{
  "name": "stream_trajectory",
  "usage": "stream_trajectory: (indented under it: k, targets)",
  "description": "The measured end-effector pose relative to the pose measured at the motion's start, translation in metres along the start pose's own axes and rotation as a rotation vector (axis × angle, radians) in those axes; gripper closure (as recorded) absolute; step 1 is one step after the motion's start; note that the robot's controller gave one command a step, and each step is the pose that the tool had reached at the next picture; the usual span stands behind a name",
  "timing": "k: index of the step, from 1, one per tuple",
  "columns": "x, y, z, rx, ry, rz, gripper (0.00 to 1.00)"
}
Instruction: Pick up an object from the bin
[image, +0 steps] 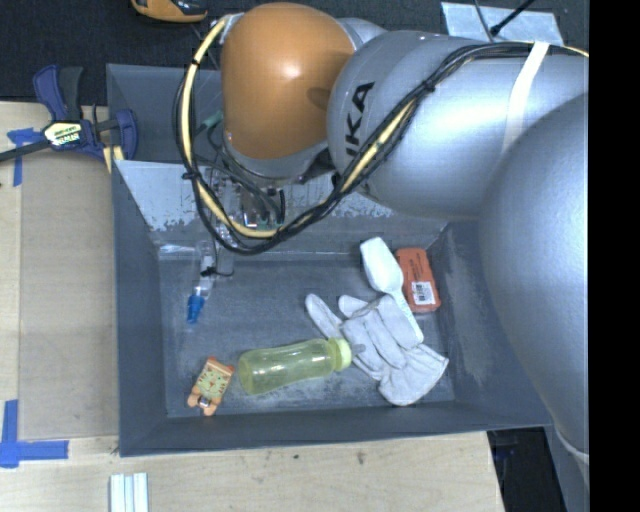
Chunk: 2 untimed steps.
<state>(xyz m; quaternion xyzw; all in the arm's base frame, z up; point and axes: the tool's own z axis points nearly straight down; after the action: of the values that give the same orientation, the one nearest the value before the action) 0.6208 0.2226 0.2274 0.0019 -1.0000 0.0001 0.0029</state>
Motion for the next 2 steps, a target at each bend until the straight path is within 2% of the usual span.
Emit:
stream_trajectory:
  k: [1, 2]
  targets:
    - [-0.002, -0.001, -0.006, -0.002, -0.009, 0.004, 0.0]
    - [-0.003, 0.002, 0.061, -0.001, -0.014, -0.352, 0.0]
